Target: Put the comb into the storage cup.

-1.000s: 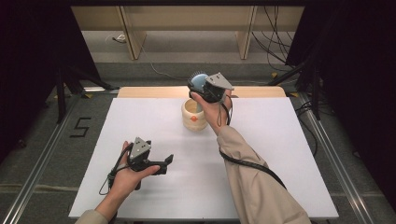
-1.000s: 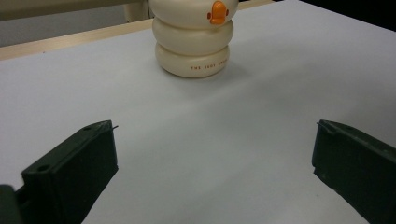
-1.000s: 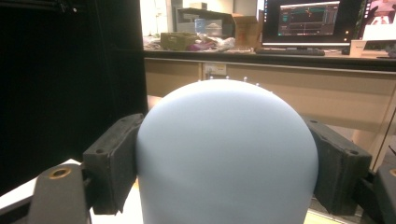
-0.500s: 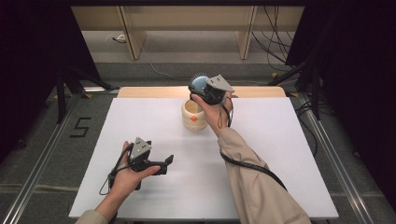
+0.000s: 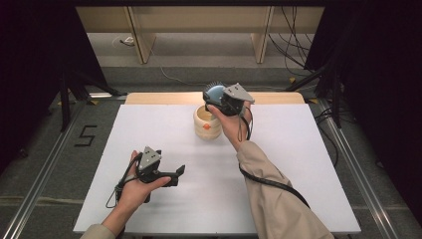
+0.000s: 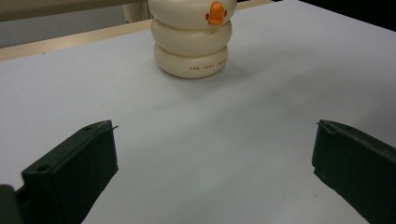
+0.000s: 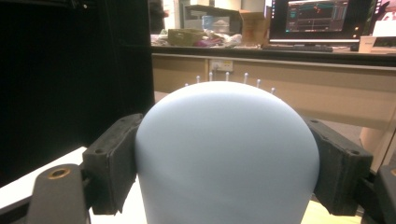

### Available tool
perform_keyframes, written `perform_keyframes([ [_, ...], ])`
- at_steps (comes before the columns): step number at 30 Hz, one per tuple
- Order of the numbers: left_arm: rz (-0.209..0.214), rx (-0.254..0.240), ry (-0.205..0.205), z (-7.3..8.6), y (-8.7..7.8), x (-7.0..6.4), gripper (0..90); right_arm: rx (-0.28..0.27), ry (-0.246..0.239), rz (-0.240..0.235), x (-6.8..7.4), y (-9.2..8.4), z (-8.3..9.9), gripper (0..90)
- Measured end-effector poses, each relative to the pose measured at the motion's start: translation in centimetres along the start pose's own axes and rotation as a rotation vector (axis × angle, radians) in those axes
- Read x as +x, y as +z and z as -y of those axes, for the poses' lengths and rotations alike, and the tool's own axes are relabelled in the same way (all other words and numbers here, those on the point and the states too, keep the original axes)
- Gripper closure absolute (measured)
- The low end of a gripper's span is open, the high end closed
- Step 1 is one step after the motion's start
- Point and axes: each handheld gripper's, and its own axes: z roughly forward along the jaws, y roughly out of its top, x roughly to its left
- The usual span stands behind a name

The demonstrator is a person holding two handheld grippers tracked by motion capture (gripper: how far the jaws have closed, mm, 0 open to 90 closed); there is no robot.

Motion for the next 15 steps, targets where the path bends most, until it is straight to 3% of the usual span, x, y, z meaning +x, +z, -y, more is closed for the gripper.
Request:
perform_keyframes([
  [15,-0.003,0.003,0.002,0.0,0.0,0.0,0.0,0.034,-0.022,-0.079,-0.4,-2.2,0.0,20.9],
])
